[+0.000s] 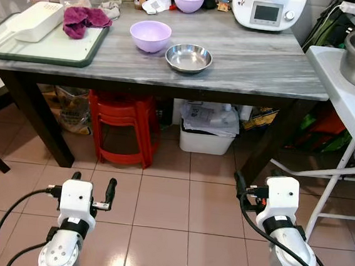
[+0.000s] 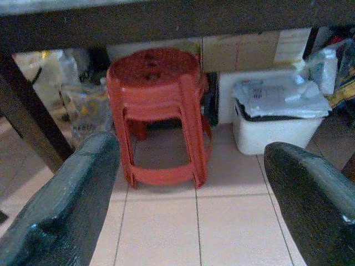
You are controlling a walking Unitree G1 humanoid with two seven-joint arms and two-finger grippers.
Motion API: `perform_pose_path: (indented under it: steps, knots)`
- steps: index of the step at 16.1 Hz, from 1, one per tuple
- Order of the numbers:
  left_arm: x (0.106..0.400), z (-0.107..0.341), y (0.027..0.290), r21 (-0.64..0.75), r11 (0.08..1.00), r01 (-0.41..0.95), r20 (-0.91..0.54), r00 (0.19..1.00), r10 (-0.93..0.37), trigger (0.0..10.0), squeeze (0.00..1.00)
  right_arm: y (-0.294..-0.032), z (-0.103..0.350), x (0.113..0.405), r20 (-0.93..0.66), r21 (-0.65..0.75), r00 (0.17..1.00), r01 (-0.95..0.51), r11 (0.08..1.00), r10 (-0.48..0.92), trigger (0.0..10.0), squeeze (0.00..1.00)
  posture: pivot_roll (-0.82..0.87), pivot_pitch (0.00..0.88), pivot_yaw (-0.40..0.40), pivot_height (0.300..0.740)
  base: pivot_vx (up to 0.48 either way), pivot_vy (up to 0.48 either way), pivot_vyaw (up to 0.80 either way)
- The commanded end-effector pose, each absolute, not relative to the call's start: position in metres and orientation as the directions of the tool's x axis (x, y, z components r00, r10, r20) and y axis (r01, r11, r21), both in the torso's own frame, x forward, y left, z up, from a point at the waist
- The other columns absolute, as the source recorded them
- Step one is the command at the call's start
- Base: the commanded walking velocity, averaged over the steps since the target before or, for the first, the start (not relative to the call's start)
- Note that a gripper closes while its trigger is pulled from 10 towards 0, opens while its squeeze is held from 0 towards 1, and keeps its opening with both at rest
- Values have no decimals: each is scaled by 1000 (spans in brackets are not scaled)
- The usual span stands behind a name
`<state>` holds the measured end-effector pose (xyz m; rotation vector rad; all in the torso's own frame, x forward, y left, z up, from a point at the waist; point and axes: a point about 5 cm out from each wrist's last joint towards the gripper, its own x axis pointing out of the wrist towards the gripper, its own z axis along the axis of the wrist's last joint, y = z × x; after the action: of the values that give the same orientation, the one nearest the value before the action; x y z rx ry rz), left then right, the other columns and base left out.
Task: Setting the table
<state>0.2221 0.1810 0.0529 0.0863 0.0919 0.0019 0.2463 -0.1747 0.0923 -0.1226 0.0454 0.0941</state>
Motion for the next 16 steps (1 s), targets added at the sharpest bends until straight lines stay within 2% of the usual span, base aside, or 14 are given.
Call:
perform_pose_path:
  steps: [1,4,8,9,16]
  knots:
    - [226,61,179,105,994,18,-57,998,-12,10000,0,-173,100,245,-21,-116,996,-91,989,89,10000,0,-77,96,27,740,0,0,0]
    - [227,63,179,107,994,21,-51,999,-16,10000,0,-170,104,244,-6,-117,995,-96,988,96,10000,0,-84,100,32,740,0,0,0]
    - [230,63,177,98,994,57,-64,997,-51,10000,0,-168,103,244,-22,-113,995,-97,989,96,10000,0,-90,104,36,740,0,0,-708]
    - [232,65,176,91,994,64,-59,996,-59,10000,0,-166,105,245,-17,-112,994,-106,988,105,10000,0,-92,106,39,740,0,0,0]
    - [235,69,177,86,992,88,-58,995,-83,10000,0,-162,108,246,-11,-105,995,-104,989,103,10000,0,-84,111,48,740,0,-445,0]
